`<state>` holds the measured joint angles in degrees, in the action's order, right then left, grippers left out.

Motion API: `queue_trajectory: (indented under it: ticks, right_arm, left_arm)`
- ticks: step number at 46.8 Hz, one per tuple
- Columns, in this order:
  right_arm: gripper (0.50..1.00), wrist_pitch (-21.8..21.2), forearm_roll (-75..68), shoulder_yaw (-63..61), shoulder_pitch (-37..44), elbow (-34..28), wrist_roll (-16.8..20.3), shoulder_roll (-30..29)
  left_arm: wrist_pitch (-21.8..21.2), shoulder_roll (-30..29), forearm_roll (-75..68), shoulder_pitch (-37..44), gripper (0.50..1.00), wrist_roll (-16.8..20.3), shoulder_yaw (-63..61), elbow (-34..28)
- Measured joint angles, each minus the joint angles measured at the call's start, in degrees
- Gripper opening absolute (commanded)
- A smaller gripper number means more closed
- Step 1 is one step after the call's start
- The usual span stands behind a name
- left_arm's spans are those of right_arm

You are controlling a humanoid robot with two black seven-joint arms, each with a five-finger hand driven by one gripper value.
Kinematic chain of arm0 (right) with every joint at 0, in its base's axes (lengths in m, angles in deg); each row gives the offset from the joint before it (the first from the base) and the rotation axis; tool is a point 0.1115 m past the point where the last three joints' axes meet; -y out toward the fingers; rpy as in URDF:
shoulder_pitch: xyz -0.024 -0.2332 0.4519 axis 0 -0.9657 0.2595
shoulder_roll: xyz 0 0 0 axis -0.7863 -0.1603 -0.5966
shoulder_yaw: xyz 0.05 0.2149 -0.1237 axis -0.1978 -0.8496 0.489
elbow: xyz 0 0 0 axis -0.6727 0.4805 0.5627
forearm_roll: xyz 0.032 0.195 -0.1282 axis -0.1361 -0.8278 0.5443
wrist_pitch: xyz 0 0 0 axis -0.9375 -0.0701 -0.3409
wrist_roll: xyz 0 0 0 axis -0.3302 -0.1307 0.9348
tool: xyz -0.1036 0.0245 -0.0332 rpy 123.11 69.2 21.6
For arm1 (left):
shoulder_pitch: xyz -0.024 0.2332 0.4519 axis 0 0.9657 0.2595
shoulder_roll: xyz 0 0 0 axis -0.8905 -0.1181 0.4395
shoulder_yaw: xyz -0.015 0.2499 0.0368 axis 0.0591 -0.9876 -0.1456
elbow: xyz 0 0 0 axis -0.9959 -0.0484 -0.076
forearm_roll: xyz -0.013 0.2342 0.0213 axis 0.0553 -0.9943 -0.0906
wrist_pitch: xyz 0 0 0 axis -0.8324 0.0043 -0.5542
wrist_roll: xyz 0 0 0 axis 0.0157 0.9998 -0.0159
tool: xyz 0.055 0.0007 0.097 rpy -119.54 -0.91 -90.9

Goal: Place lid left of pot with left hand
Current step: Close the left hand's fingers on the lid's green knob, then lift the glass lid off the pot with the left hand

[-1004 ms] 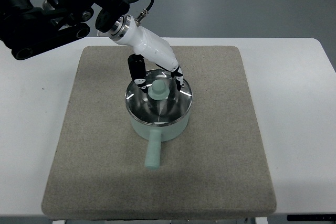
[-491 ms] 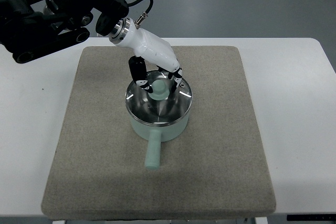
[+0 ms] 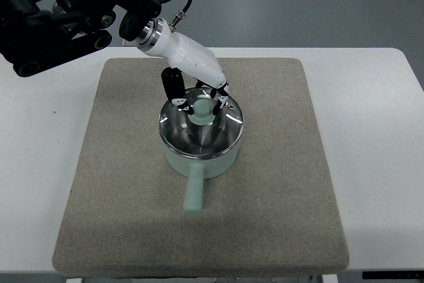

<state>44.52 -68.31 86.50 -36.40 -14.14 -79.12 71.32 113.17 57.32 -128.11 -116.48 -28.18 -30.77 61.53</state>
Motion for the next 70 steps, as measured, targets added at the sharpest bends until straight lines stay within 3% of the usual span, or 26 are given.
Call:
queue_trajectory:
  ticks: [48, 70]
  right_arm:
    - [0.921, 0.00, 0.00, 0.00, 0.00, 0.00, 0.00, 0.00]
    - [0.924, 0.00, 0.00, 0.00, 0.00, 0.00, 0.00, 0.00]
  left_arm:
    - [-0.20, -0.38, 0.12, -0.11, 0.500, -0.02, 2.46, -0.39]
    - [-0.22, -2.99, 0.21, 0.00, 0.500, -0.01, 3.84, -8.73]
